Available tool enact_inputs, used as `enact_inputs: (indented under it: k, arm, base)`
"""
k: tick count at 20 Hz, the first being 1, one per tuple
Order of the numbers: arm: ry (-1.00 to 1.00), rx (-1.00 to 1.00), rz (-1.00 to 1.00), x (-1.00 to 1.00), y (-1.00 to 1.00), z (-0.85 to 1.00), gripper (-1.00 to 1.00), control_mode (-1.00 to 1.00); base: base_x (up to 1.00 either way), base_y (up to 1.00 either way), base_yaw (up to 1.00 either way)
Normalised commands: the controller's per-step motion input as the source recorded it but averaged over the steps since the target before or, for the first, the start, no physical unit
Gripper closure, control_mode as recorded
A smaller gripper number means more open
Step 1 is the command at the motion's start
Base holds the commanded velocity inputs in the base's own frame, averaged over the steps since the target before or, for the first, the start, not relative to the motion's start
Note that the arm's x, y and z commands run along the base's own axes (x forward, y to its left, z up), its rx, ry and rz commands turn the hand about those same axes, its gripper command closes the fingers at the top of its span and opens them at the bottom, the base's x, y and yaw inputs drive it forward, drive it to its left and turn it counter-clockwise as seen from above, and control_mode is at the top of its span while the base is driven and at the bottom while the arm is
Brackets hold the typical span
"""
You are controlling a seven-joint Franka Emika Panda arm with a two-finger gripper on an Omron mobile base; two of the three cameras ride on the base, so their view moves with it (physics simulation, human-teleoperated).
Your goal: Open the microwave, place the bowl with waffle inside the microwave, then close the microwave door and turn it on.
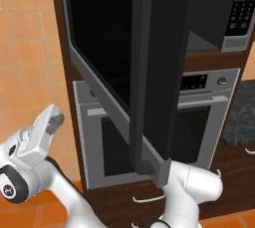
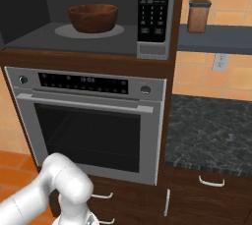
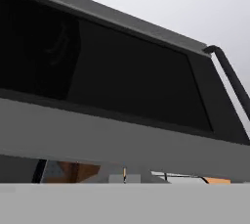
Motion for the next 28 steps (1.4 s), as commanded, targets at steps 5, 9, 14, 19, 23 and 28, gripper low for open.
enact_inputs:
  k: [5,9,14,19,23,28]
  arm:
    - [-0.07,0.08,0.0,0.0,-0.61,0.9,1.0,-1.0]
    - [-0.03,0.0,0.05,0.0,-0.85,0.7,1.0,-1.0]
    - [0.03,0.0,0.18,0.0,-1.0,0.51,1.0,-1.0]
    - [0.16,0.03,0.29,0.0,-1.0,0.44,1.0,-1.0]
    - [0.4,0.0,0.39,0.0,-0.78,0.15,1.0,-1.0]
    - [0.66,-0.05,0.48,0.19,-0.23,0.03,1.0,-1.0]
  base:
    - [0.0,0.0,0.0]
    - [0.0,0.0,0.0]
    - [0.0,0.0,0.0]
    - [0.0,0.0,0.0]
    - [0.0,0.0,0.0]
    - [0.0,0.0,0.0]
